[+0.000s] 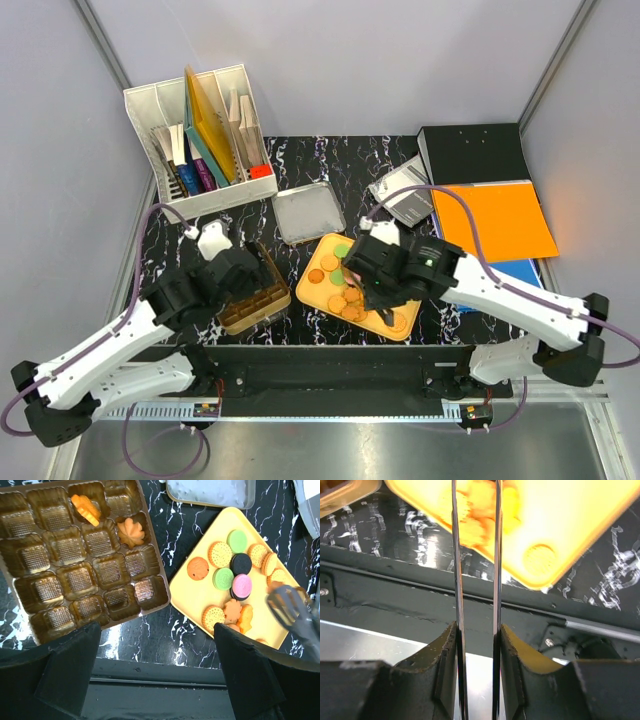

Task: Pack the cookies

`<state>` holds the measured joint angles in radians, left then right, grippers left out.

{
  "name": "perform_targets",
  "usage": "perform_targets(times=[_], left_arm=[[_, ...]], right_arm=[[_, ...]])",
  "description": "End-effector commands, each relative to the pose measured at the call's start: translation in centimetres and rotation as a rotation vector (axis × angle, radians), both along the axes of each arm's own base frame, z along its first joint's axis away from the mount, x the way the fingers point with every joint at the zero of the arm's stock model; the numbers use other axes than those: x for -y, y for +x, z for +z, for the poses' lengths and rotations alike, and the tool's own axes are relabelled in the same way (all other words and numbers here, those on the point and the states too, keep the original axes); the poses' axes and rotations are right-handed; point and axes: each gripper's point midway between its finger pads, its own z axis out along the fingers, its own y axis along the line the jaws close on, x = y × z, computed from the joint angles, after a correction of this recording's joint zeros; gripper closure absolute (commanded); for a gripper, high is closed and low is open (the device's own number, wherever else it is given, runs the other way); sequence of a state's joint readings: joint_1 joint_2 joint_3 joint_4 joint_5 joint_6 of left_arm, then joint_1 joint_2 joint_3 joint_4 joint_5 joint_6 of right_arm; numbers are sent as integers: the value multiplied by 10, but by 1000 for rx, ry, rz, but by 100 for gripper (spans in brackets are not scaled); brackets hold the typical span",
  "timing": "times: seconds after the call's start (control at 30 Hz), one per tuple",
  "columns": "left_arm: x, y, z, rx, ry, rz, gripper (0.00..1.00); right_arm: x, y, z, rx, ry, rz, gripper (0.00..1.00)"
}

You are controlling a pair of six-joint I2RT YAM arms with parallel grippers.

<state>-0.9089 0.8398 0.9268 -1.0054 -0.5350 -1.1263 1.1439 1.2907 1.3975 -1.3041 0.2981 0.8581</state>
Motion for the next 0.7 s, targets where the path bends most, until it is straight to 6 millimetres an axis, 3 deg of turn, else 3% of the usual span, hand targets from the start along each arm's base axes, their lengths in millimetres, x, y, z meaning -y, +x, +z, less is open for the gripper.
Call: perform_targets(times=[0.0,0.17,0.33,0.67], left_arm=[[-12,6,26,69,-16,53,1],[-25,2,32,79,-15,82,1],[-36,-3,36,92,-29,104,1],[-50,-11,34,96,-25,132,1]], right_arm=[[-61,12,19,64,106,149,75],[-121,16,37,94,198,277,75],[-161,19,30,85,228,371,75],[-202,13,14,21,273,463,75]])
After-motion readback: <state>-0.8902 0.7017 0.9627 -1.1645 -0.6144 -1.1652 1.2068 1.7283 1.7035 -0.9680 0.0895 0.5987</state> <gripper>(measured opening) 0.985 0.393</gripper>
